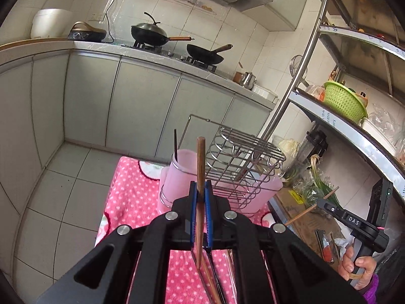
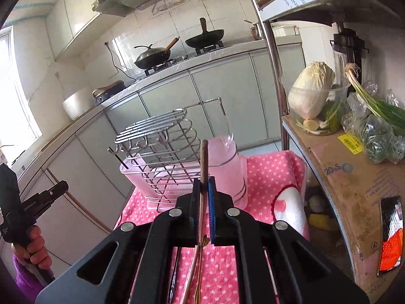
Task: Organize utensils
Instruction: 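Lift the wooden chopstick with the left tool while the right tool lifts its chopstick, then lower the wooden chopstick into the pink cup with the left tool while the right tool does too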
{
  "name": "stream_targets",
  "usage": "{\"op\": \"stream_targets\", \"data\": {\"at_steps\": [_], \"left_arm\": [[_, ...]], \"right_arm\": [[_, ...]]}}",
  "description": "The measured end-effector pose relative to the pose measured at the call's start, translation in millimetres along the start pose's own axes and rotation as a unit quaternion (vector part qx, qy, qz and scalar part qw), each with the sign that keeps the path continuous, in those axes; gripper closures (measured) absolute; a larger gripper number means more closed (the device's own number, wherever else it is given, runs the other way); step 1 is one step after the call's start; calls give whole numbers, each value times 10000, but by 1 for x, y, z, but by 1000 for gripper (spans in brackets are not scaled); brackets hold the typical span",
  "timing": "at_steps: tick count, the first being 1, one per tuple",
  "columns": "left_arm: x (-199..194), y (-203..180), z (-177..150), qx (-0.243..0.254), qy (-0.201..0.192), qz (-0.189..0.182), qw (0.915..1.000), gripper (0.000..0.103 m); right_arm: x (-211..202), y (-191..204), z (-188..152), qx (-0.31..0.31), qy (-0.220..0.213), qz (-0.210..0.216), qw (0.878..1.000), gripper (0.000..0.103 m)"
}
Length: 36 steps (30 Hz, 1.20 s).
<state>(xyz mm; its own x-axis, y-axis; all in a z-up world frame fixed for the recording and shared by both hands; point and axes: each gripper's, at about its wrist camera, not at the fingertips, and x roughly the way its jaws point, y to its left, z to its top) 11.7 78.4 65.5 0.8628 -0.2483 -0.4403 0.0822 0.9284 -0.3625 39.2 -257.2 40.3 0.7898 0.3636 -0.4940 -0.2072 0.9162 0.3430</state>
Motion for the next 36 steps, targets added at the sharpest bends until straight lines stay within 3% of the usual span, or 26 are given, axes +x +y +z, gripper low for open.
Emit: {"op": "stream_targets", "data": {"at_steps": [10, 19, 23, 29, 36], "left_arm": [[-11, -12, 54, 13, -475, -87, 9988, 98], [-3, -18, 108, 49, -956, 27, 9954, 98], [11, -16, 126, 72, -1011, 212, 9946, 98], [44, -8, 141, 84, -864, 401, 9954, 98], [105, 5, 130, 159, -30, 562, 9983, 98]], "right_arm": [[-20, 9, 68, -79, -384, 221, 9990, 97], [-38, 20, 129, -338, -1031, -56, 9941, 97], [-27, 18, 148, -431, -1072, -175, 9931, 97], [4, 15, 156, -437, -919, -212, 9946, 97], [58, 1, 144, -283, -236, -188, 9991, 97]]}}
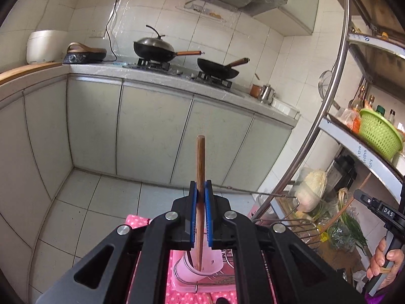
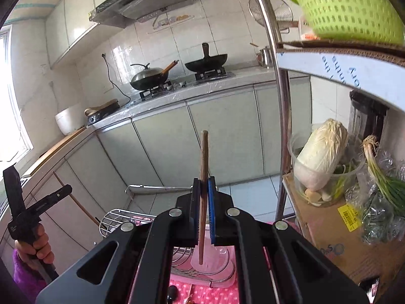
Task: Organize utensils
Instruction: 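Lower the wooden chopstick into the pink cup with the left tool while the right tool does too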
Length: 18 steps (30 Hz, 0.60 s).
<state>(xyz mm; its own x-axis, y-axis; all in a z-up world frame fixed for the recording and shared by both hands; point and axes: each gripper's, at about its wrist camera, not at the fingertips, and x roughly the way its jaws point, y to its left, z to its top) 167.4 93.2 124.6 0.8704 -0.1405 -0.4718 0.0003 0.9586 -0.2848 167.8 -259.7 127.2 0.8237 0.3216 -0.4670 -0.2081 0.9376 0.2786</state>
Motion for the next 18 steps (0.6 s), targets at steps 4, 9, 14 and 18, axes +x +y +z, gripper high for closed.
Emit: {"op": "stream_targets", "data": {"at_steps": [4, 9, 14, 18], "left_arm": [[37, 2, -10, -44, 570, -84, 9983, 98], [72, -2, -18, -70, 904, -75, 9958, 98], [90, -10, -23, 109, 1025, -2, 9947, 97], [94, -18, -25, 309, 1032, 64, 9942, 97]], "right_arm": [[29, -3, -9, 39, 412, -3, 9991, 97], [56, -4, -17, 65, 664, -100, 9977, 97], [78, -5, -23, 58, 891, -189, 9958, 97], [80, 0, -27, -44, 846, -180, 9962, 97]]}}
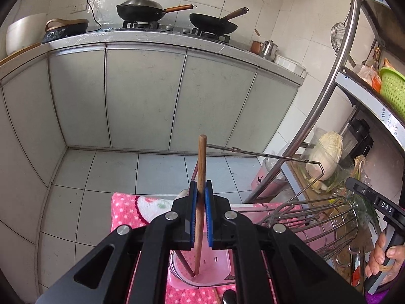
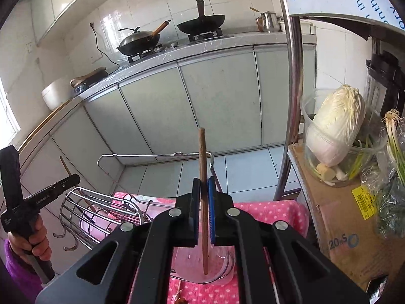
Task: Organize utensils
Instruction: 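Lower the wooden chopstick into the pink cup with the left tool while the right tool does too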
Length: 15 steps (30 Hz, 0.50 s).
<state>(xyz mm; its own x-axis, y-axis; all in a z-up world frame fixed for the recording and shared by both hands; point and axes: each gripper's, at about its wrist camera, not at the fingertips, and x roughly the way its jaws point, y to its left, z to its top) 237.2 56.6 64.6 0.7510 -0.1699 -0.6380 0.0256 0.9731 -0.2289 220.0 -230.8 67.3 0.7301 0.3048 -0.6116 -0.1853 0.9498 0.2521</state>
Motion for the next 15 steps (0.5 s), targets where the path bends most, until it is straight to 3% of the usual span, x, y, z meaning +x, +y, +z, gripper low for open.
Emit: {"op": "stream_targets", "data": {"at_steps": [11, 13, 15], "left_arm": [[8, 2, -3, -299, 228, 5, 9993, 93], [4, 2, -3, -339, 226, -36, 9992, 86], [-4, -1, -1, -294, 70, -61, 9995, 80]], "right_arm": [[3, -3, -3, 87, 123, 133, 9998, 96], [2, -4, -3, 118, 152, 179, 9997, 95], [0, -4, -3, 80, 140, 179, 9997, 87]]}}
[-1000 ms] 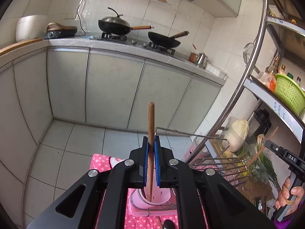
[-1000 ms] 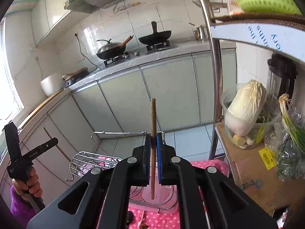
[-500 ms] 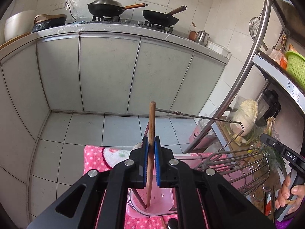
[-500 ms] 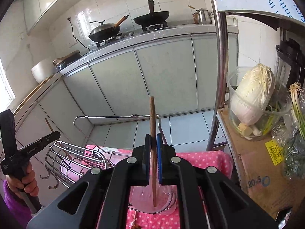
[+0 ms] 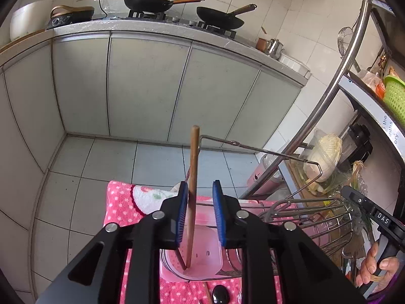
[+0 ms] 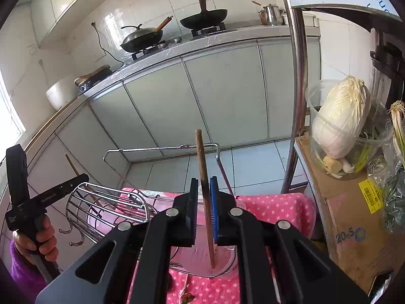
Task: Organize utensils
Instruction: 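Lower the wooden chopstick into the pink cup with the left tool while the right tool does too, then move both tools back down toward the remaining utensils on the cloth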
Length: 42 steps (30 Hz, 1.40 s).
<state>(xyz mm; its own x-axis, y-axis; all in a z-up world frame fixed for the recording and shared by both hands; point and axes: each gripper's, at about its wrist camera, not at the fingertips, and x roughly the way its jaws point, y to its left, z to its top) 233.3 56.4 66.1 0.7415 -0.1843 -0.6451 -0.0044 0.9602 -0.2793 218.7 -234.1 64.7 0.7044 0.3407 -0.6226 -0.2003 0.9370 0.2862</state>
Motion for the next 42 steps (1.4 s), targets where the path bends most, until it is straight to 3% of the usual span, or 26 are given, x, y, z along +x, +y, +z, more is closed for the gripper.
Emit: {"op": "stream_targets", "data": {"at_steps": [2, 5, 12, 17, 23, 31, 42], "left_arm": [[-9, -3, 2, 82, -170, 11, 9998, 73], [-22, -8, 4, 226, -383, 14, 9990, 70], [-54, -13, 6, 350, -726, 90, 9967, 68], [-80, -3, 4, 102, -905, 74, 9958, 67], [-113, 9, -18, -47, -989, 54, 9951, 67], [-125, 11, -71, -24, -577, 41, 9983, 67], [-70, 0, -162, 149, 634, -69, 9979, 68]], "right_arm": [[-5, 1, 1, -41, -68, -12, 10000, 75], [-15, 5, 2, -136, -185, -24, 9997, 70], [-39, 15, -1, -381, -446, -100, 9982, 69], [-69, 23, -15, -515, -796, -272, 9951, 69], [-108, 24, -38, -377, -999, -143, 9942, 69], [-117, 27, -99, -91, -629, 153, 9979, 69], [-50, 9, -181, 549, 638, 397, 9957, 69]]}}
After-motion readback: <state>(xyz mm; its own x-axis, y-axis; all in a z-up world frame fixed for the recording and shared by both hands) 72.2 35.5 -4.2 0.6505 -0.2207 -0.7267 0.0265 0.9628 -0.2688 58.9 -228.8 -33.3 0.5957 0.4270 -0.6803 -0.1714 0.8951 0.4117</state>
